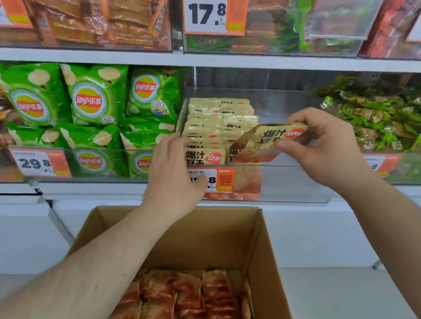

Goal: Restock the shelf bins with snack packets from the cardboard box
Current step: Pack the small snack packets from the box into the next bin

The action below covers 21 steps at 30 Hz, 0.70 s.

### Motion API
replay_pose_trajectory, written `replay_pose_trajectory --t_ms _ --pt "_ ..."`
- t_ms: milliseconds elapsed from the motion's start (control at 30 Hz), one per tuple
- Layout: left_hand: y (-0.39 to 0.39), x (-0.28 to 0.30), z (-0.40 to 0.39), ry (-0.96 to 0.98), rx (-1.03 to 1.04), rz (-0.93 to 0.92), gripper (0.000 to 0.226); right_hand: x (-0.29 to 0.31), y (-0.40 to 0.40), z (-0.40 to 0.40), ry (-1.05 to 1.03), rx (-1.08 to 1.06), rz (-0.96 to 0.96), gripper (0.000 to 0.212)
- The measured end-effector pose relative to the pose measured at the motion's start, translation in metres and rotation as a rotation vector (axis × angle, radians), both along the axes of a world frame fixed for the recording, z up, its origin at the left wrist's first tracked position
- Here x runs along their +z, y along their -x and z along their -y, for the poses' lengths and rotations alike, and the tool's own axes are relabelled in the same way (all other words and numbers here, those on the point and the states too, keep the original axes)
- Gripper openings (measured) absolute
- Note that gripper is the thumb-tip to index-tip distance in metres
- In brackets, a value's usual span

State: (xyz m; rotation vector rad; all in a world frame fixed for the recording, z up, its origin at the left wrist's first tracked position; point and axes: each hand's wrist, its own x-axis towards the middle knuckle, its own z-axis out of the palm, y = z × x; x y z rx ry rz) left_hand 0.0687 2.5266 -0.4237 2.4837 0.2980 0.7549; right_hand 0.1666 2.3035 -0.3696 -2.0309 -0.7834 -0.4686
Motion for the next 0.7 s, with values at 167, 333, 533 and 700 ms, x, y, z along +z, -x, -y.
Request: replay_pose_trajectory --t_ms 167,333,533,700 --pt "0.000 -0.007 0.000 0.023 -0.036 -0.019 0.075 -0.004 -0.002 -0.004 0.069 0.006 -0.057 0.040" --pt "-0.001 -0.007 0.001 0.059 -0.031 -0.006 0.074 -0.005 -0.008 -0.015 0.140 -0.026 -0.132 0.038" --pt "-0.002 -0.006 0.000 0.083 -0.031 0.008 0.072 -0.017 -0.016 -0.031 0.226 -0.079 -0.128 0.048" --pt "-0.002 -0.007 0.000 0.080 -0.038 0.003 0.070 -0.023 -0.020 -0.032 0.317 -0.100 -0.039 0.045"
